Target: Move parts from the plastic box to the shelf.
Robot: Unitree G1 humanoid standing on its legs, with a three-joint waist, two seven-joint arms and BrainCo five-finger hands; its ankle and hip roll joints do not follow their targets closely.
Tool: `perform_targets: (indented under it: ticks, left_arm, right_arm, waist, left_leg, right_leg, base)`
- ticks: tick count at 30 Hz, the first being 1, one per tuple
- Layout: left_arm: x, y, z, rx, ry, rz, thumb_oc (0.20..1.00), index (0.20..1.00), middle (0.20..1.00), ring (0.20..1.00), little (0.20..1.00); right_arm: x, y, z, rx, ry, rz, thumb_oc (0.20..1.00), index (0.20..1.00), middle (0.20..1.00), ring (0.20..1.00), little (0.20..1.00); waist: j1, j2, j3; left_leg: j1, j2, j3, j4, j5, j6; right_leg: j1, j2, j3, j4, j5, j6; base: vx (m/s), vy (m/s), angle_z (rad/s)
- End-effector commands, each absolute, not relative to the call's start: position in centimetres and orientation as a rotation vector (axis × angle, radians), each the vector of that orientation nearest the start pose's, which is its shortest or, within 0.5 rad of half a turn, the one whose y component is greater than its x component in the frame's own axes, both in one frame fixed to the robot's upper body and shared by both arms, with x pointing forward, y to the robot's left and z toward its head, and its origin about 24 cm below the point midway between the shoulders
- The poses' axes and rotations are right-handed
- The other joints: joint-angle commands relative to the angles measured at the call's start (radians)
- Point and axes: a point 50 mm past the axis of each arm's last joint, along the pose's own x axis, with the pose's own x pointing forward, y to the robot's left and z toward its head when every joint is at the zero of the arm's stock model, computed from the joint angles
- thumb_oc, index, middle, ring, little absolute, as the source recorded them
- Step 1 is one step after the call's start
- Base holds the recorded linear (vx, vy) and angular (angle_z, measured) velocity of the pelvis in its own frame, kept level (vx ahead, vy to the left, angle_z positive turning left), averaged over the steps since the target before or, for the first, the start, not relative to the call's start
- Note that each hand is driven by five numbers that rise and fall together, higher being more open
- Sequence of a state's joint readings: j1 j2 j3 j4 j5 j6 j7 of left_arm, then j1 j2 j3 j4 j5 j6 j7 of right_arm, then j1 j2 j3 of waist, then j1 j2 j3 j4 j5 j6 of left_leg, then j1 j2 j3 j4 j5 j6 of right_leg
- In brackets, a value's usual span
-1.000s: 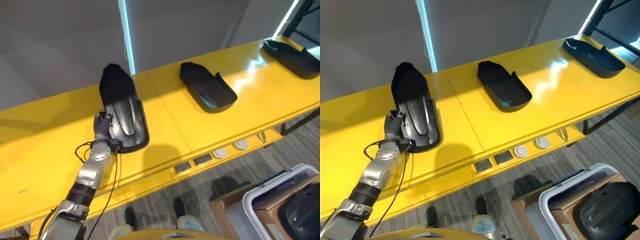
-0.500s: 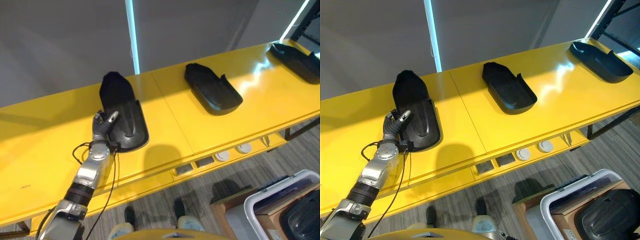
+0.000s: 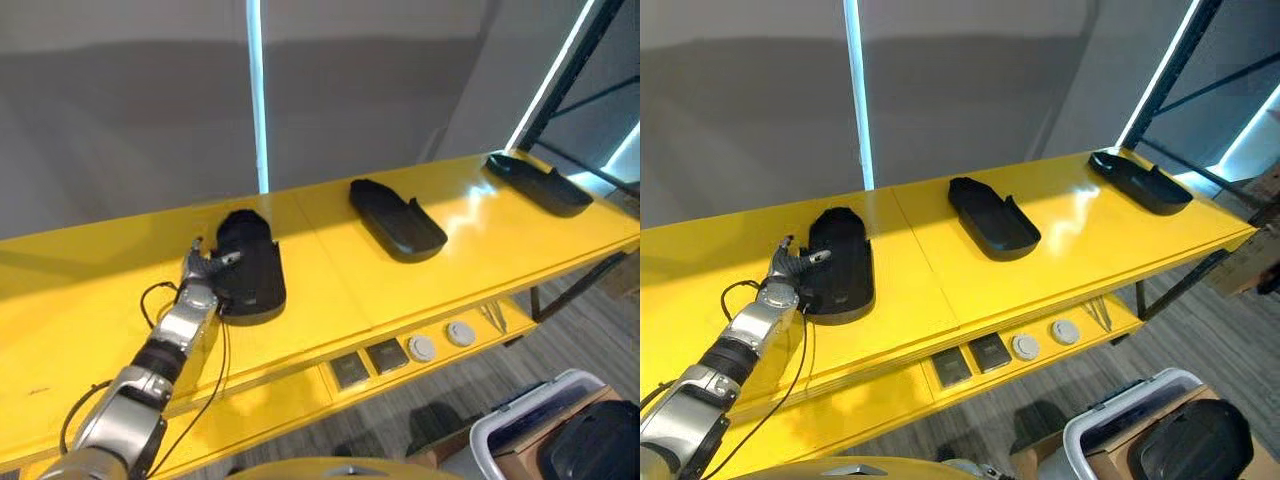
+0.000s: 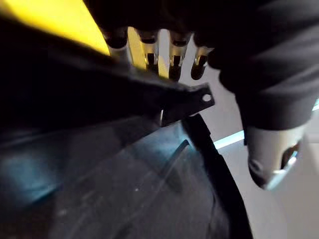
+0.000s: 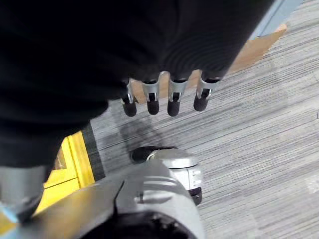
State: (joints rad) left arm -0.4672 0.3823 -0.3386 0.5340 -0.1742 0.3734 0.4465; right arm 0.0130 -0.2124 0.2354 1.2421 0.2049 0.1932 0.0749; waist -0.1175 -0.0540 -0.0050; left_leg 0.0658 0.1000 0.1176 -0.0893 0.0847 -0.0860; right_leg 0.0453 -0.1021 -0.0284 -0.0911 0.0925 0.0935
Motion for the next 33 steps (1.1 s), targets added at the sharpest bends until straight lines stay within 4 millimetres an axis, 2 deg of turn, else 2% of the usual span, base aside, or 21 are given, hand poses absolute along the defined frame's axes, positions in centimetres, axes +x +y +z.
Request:
perform_targets:
  ticks: [1, 3, 5, 6, 8, 9, 10, 11, 13, 14, 15, 18, 19, 21, 22, 23, 24, 26, 30, 33]
  left_arm:
    - [35.3, 19.8, 5.9, 0.515, 0.279, 0.319, 1.000, 1.000, 1.000, 1.000, 1.000]
    - [35.9, 19.1, 7.0, 0.439, 0.232, 0.288, 1.000, 1.000, 1.000, 1.000, 1.000]
    - [36.7, 17.4, 9.5, 0.197, 0.120, 0.210, 1.000, 1.000, 1.000, 1.000, 1.000]
    - [36.6, 17.4, 13.5, 0.110, -0.078, 0.198, 1.000, 1.000, 1.000, 1.000, 1.000]
    - [36.1, 17.7, 15.7, 0.069, -0.189, 0.176, 1.000, 1.000, 1.000, 1.000, 1.000]
    - [35.3, 18.0, 17.6, 0.043, -0.286, 0.147, 1.000, 1.000, 1.000, 1.000, 1.000]
    - [34.8, 18.0, 18.5, 0.020, -0.359, 0.117, 1.000, 1.000, 1.000, 1.000, 1.000]
    - [33.2, 17.7, 20.6, -0.059, -0.475, 0.027, 1.000, 1.000, 1.000, 1.000, 1.000]
    - [31.2, 17.0, 21.3, -0.156, -0.546, -0.118, 1.000, 1.000, 1.000, 1.000, 1.000]
    - [29.9, 16.6, 21.2, -0.198, -0.574, -0.212, 1.000, 1.000, 1.000, 1.000, 1.000]
    - [28.5, 16.1, 19.8, -0.213, -0.548, -0.360, 1.000, 1.000, 1.000, 1.000, 1.000]
    - [26.9, 15.1, 17.2, -0.186, -0.429, -0.626, 1.000, 1.000, 1.000, 1.000, 1.000]
    - [25.8, 14.4, 15.2, -0.284, -0.308, -0.810, 0.749, 0.749, 0.749, 0.749, 0.749]
    - [24.7, 14.1, 13.9, -0.348, -0.220, -0.928, 0.200, 0.200, 0.200, 0.200, 0.200]
    - [23.9, 13.6, 12.6, -0.391, -0.126, -1.047, 0.200, 0.200, 0.200, 0.200, 0.200]
    - [23.6, 13.5, 12.3, -0.396, -0.114, -1.074, 0.200, 0.200, 0.200, 0.200, 0.200]
    - [22.0, 12.7, 10.5, -0.419, 0.016, -1.272, 0.200, 0.200, 0.200, 0.200, 0.200]
    - [20.8, 12.3, 9.4, -0.432, 0.085, -1.391, 0.200, 0.200, 0.200, 0.200, 0.200]
    - [18.5, 11.5, 8.2, -0.536, 0.188, -1.558, 0.200, 0.200, 0.200, 0.200, 0.200]
    - [18.6, 11.7, 7.3, -0.514, 0.240, -1.495, 0.200, 0.200, 0.200, 0.200, 0.200]
  right_arm:
    - [6.9, -22.1, -17.0, -0.125, 1.483, -0.049, 1.000, 1.000, 1.000, 1.000, 1.000]
    - [7.0, -22.3, -16.9, -0.148, 1.494, -0.039, 1.000, 1.000, 1.000, 1.000, 1.000]
    - [7.2, -22.9, -16.8, -0.153, 1.511, -0.045, 1.000, 1.000, 1.000, 1.000, 1.000]
    - [7.2, -23.1, -16.7, -0.167, 1.528, -0.026, 1.000, 1.000, 1.000, 1.000, 1.000]
    - [7.1, -23.2, -16.7, -0.170, 1.533, -0.022, 1.000, 1.000, 1.000, 1.000, 1.000]
    - [6.9, -23.2, -16.7, -0.172, 1.539, -0.017, 1.000, 1.000, 1.000, 1.000, 1.000]
    - [6.8, -23.3, -16.7, -0.178, 1.543, -0.008, 1.000, 1.000, 1.000, 1.000, 1.000]
    - [6.4, -23.3, -16.8, -0.183, 1.550, 0.004, 1.000, 1.000, 1.000, 1.000, 1.000]
    - [6.0, -23.2, -16.9, -0.189, 1.560, 0.023, 1.000, 1.000, 1.000, 1.000, 1.000]
    - [5.7, -23.2, -16.9, -0.195, 1.561, 0.033, 1.000, 1.000, 1.000, 1.000, 1.000]
    - [5.6, -23.0, -17.0, -0.195, 1.552, 0.041, 1.000, 1.000, 1.000, 1.000, 1.000]
    - [6.0, -23.0, -16.9, -0.213, 1.525, 0.065, 1.000, 1.000, 1.000, 1.000, 1.000]
    - [6.4, -23.4, -16.8, -0.240, 1.504, 0.079, 1.000, 1.000, 1.000, 1.000, 1.000]
    - [7.0, -23.9, -16.6, -0.261, 1.489, 0.087, 1.000, 1.000, 1.000, 1.000, 1.000]
    - [7.4, -24.2, -16.4, -0.275, 1.480, 0.090, 1.000, 1.000, 1.000, 1.000, 1.000]
    - [7.4, -24.3, -16.4, -0.278, 1.478, 0.090, 1.000, 1.000, 1.000, 1.000, 1.000]
    - [8.2, -24.8, -16.1, -0.300, 1.464, 0.101, 1.000, 1.000, 1.000, 1.000, 1.000]
    - [9.1, -25.0, -15.9, -0.309, 1.448, 0.101, 1.000, 1.000, 1.000, 1.000, 1.000]
    - [10.6, -25.2, -15.4, -0.340, 1.421, 0.125, 1.000, 1.000, 1.000, 1.000, 1.000]
    - [10.7, -25.2, -15.4, -0.338, 1.425, 0.112, 1.000, 1.000, 1.000, 1.000, 1.000]
  waist:
    - [-0.006, 0.068, 0.030]
    - [-0.005, 0.067, 0.021]
    - [0.002, 0.070, 0.014]
    - [0.021, 0.072, 0.010]
    - [0.031, 0.072, 0.010]
    - [0.042, 0.071, 0.011]
    - [0.047, 0.071, 0.011]
    - [0.062, 0.069, 0.012]
    - [0.083, 0.065, 0.017]
    - [0.095, 0.062, 0.021]
    - [0.112, 0.058, 0.026]
    - [0.133, 0.059, 0.035]
    - [0.146, 0.066, 0.043]
    - [0.154, 0.073, 0.050]
    - [0.159, 0.078, 0.056]
    - [0.159, 0.079, 0.058]
    - [0.161, 0.087, 0.064]
    - [0.162, 0.093, 0.069]
    - [0.156, 0.113, 0.075]
    - [0.154, 0.119, 0.079]
  left_leg:
    - [0.028, 0.006, 0.029, 0.002, -0.045, 0.032]
    - [0.034, 0.004, 0.026, 0.002, -0.048, 0.032]
    - [0.043, 0.001, 0.018, 0.002, -0.053, 0.032]
    - [0.045, -0.003, 0.003, 0.002, -0.056, 0.032]
    - [0.044, -0.002, -0.005, 0.002, -0.056, 0.032]
    - [0.042, -0.002, -0.011, 0.002, -0.056, 0.032]
    - [0.041, -0.002, -0.014, 0.002, -0.055, 0.032]
    - [0.038, -0.003, -0.023, 0.002, -0.054, 0.031]
    - [0.032, -0.004, -0.038, 0.002, -0.053, 0.030]
    - [0.030, -0.004, -0.047, 0.002, -0.052, 0.030]
    - [0.026, -0.006, -0.059, 0.002, -0.052, 0.030]
    - [0.019, -0.008, -0.072, 0.002, -0.050, 0.030]
    - [0.012, -0.008, -0.074, 0.002, -0.049, 0.031]
    - [0.006, -0.006, -0.075, 0.002, -0.046, 0.030]
    - [0.004, -0.006, -0.076, 0.002, -0.045, 0.030]
    - [0.004, -0.006, -0.076, 0.002, -0.045, 0.030]
    - [0.002, -0.004, -0.075, 0.002, -0.041, 0.028]
    - [-0.003, -0.003, -0.073, 0.002, -0.037, 0.025]
    - [-0.016, -0.002, -0.060, 0.002, -0.030, 0.023]
    - [-0.021, -0.003, -0.059, 0.002, -0.027, 0.023]
  right_leg:
    - [0.029, -0.021, -0.034, 0.004, -0.002, 0.031]
    - [0.036, -0.020, -0.034, 0.004, -0.003, 0.030]
    - [0.046, -0.020, -0.040, 0.004, -0.006, 0.029]
    - [0.054, -0.021, -0.051, 0.004, -0.010, 0.027]
    - [0.058, -0.022, -0.058, 0.004, -0.013, 0.025]
    - [0.061, -0.023, -0.065, 0.004, -0.015, 0.024]
    - [0.062, -0.023, -0.068, 0.004, -0.015, 0.024]
    - [0.065, -0.024, -0.075, 0.004, -0.016, 0.023]
    - [0.068, -0.026, -0.086, 0.004, -0.015, 0.022]
    - [0.070, -0.026, -0.092, 0.004, -0.014, 0.021]
    - [0.074, -0.026, -0.101, 0.004, -0.014, 0.018]
    - [0.074, -0.025, -0.110, 0.004, -0.014, 0.014]
    - [0.070, -0.026, -0.117, 0.004, -0.016, 0.014]
    - [0.067, -0.028, -0.122, 0.004, -0.017, 0.014]
    - [0.065, -0.030, -0.125, 0.004, -0.017, 0.015]
    - [0.066, -0.030, -0.126, 0.004, -0.017, 0.015]
    - [0.064, -0.032, -0.129, 0.004, -0.017, 0.017]
    - [0.059, -0.036, -0.130, 0.004, -0.016, 0.019]
    - [0.047, -0.047, -0.138, 0.004, -0.015, 0.026]
    - [0.042, -0.050, -0.137, 0.004, -0.011, 0.029]
  base:
    - [-0.03, 0.000, -0.04]
    - [-0.04, 0.002, 0.01]
    - [0.00, 0.020, 0.02]
    - [0.01, 0.046, 0.06]
    - [0.01, 0.035, 0.06]
    - [0.01, 0.024, 0.07]
    - [0.00, 0.029, 0.05]
    - [0.00, 0.000, 0.00]
    - [0.00, 0.018, 0.14]
    - [0.01, 0.017, 0.19]
    - [0.01, 0.021, 0.15]
    - [0.00, 0.048, 0.20]
    - [-0.04, 0.085, 0.29]
    - [-0.05, 0.086, 0.18]
    - [-0.04, 0.069, 0.12]
    - [-0.03, 0.082, 0.19]
    - [-0.03, 0.069, 0.19]
    - [-0.03, 0.067, 0.09]
    - [-0.02, 0.061, 0.03]
    - [0.00, 0.016, 0.02]
